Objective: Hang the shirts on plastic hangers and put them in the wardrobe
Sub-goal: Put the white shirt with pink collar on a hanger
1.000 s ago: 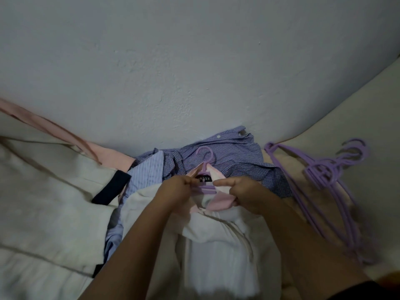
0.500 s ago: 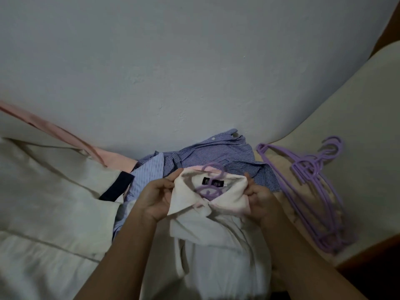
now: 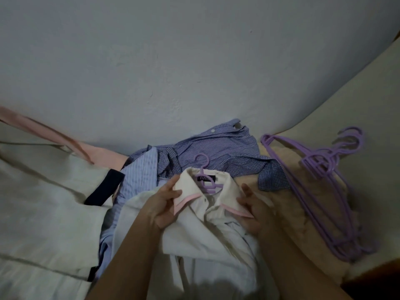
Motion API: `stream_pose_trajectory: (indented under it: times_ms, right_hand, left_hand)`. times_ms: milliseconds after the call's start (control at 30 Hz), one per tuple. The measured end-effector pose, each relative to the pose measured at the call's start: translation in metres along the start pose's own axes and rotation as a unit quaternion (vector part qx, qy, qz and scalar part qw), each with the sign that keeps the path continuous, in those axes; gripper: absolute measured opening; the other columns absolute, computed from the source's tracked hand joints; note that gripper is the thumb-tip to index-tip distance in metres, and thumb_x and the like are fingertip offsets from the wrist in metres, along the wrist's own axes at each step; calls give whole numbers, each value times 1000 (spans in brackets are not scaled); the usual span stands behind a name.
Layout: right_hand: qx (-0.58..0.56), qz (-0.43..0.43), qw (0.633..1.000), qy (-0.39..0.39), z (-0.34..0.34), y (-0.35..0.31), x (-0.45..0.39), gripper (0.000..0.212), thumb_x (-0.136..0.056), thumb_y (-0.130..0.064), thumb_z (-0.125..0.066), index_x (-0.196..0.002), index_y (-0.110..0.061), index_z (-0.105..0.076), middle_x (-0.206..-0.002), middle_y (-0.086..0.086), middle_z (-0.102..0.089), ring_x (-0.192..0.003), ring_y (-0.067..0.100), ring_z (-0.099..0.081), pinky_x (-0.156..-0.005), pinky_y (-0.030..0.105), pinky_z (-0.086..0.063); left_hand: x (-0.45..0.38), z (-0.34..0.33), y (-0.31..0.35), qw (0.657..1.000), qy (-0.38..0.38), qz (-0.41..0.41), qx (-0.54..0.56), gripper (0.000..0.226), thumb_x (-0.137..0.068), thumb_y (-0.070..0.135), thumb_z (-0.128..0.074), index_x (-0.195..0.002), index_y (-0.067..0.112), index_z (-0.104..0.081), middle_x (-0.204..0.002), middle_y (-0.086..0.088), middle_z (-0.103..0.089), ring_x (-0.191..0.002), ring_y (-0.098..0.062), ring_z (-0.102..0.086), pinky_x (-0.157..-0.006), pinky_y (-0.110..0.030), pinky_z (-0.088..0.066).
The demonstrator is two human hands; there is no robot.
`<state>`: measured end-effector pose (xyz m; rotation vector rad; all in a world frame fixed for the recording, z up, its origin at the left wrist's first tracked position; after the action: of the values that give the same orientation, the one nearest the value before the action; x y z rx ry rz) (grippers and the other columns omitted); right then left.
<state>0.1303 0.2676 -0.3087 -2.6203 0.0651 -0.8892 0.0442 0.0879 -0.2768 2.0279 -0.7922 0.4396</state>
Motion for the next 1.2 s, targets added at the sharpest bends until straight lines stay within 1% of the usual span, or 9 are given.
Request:
stream_pose_trajectory:
  times_ms: [167, 333, 400, 467, 567, 867, 933, 1033, 1200]
  right_hand:
    - [54, -30, 998, 6, 0, 12, -1, 21, -75, 21, -56, -82, 1, -57, -60, 16, -66, -49, 28, -65, -36, 33, -52]
    - [-5, 40, 997, 73, 14, 11, 11, 20, -94, 0, -39, -92, -1, -58, -94, 14, -59, -81, 26, -61, -69, 35, -56]
    - [-16, 57, 994, 94, 17, 20, 25, 16, -92, -2, -41, -86, 0, -56, -102, 19, -59, -91, 26, -60, -89, 36, -51]
    - [-82, 54, 988, 121, 20, 32, 39, 15, -90, -2, -39, -88, 2, -54, -106, 20, -57, -97, 27, -59, -96, 35, -47]
    - [-88, 49, 983, 154, 15, 42, 54, 17, -90, -3, -38, -91, 4, -53, -96, 14, -55, -107, 27, -55, -101, 35, -41]
    - [86, 85, 987, 107, -13, 55, 56, 33, -91, 5, -40, -119, -8, -54, -100, 17, -60, -116, 33, -53, -96, 38, -42]
    - [116, 95, 984, 93, -15, 53, 51, 39, -90, 8, -41, -121, -9, -57, -91, 17, -61, -93, 26, -61, -83, 32, -46]
    - [147, 108, 980, 83, -17, 51, 43, 40, -87, 12, -41, -117, -9, -60, -74, 9, -50, -64, 16, -46, -65, 27, -41]
    - [192, 115, 969, 104, -17, 53, 38, 26, -88, 7, -51, -101, -10, -65, -75, 12, -60, -67, 19, -54, -60, 26, -48]
  left_hand:
    - [-12, 22, 3, 993, 79, -41, -73, 45, -90, -13, -41, -124, 13, -55, -101, -11, -61, -87, -25, -59, -68, -34, -57]
    - [14, 26, 9, 965, 150, -174, -125, 31, -83, -4, -57, -112, 6, -63, -92, -11, -64, -82, -23, -60, -86, -41, -51]
    - [34, 17, 17, 904, 194, -258, -281, 24, -82, 11, -62, -105, 14, -67, -101, -4, -69, -91, -19, -66, -90, -40, -54]
    - [52, 5, 19, 836, 233, -324, -377, 17, -82, 22, -64, -98, 18, -67, -103, -4, -67, -92, -17, -63, -89, -36, -52]
    - [63, -16, 5, 842, 214, -339, -362, 18, -83, 23, -70, -82, 25, -53, -90, -6, -63, -81, -19, -60, -71, -18, -46]
    - [45, -50, -1, 781, 163, -327, -507, 19, -83, 8, -65, -87, 14, -47, -71, 4, -53, -63, -10, -50, -54, -15, -32]
    - [44, -47, -1, 775, 161, -324, -517, 12, -84, 3, -58, -85, 12, -49, -70, 5, -54, -63, -8, -49, -54, -10, -33]
    - [43, -41, -7, 784, 159, -306, -516, 11, -85, 3, -55, -83, 13, -54, -71, 7, -57, -66, -10, -52, -57, -10, -34]
    - [41, -28, -20, 823, 163, -252, -481, 15, -90, 6, -54, -86, 17, -64, -76, 7, -63, -72, -11, -57, -64, -20, -39]
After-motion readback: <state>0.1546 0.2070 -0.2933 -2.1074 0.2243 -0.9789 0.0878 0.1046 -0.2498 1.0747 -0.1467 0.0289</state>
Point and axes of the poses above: each hand's wrist, its own x-axis away from the middle knuckle, its own z-axis out of the back of the hand, y = z × x, the point moved 9 cm from there along -x, towards the middle knuckle
